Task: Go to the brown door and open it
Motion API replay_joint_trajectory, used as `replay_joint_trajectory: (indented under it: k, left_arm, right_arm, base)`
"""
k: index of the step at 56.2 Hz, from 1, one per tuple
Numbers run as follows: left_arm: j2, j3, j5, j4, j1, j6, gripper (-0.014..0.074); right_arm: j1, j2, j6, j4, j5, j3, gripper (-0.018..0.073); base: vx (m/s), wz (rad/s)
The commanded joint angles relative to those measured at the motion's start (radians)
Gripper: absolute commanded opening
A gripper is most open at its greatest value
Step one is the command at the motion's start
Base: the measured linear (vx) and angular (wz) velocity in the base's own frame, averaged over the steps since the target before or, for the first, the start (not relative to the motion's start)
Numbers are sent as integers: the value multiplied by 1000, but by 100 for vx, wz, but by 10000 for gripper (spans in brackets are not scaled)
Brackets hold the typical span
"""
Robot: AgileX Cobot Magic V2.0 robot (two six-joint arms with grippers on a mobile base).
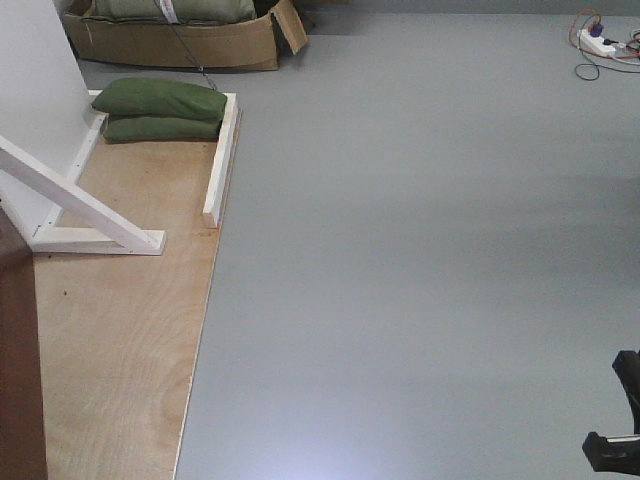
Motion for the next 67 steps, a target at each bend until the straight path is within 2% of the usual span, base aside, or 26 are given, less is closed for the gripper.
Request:
replay_joint_trajectory:
  k: [1,9,13,19,27,30,33,37,45,46,51,55,60,67]
  left_arm:
    - [59,-5,-53,76,5,-9,-6]
    - [106,-5,-134,146,5,-9,-6]
    - [114,-5,-186,149,5,-9,-6]
    - [117,-5,-200,148,27,-9,-6]
    - [154,-5,-193,147,175,-9,-6]
    - [146,-5,-198,147,265,-9,-6]
    - [143,-5,-195,149,327,-9,-6]
    - [120,-5,-175,149,456,-9,-6]
    - [91,-5,-74,146,624,-9,-6]
    - [84,-5,23,150,696,-9,-6]
    - [78,-5,102,148,752,-9,-6]
    - [77,-5,162,126,773,-10,-6]
    - [84,-5,239,29,776,-10,-6]
    - [105,-5,290,-114,776,-10,-6]
  right_arm:
    - [-1,-6,-6,-3,-76,4,0]
    - [-1,-6,-6,-3,-76,4,0]
    - [-1,-6,-6,-3,-76,4,0]
    - [-1,-6,-6,-3,-76,4,0]
    - [-1,-6,-6,-3,-76,4,0]
    - [-1,-6,-6,-3,-76,4,0]
    - [-1,-6,-6,-3,-76,4,0]
    - [-1,-6,-6,-3,-76,4,0]
    - [-1,-6,-6,-3,-76,4,0]
    - [-1,-6,-6,-3,-76,4,0]
    - [-1,-6,-6,-3,-76,4,0]
    - [-1,-6,-6,-3,-76,4,0]
    - [-1,-6,-6,-3,-76,4,0]
    - [-1,-6,-6,-3,-76,4,0]
  base:
    - [0,0]
    - [0,0]
    - [0,0]
    - [0,0]
    - [0,0]
    - [0,0]
    - [0,0]
    - [0,0]
    - [0,0]
    - [0,0]
    - [0,0]
    - [0,0]
    - [0,0]
    - [0,0]
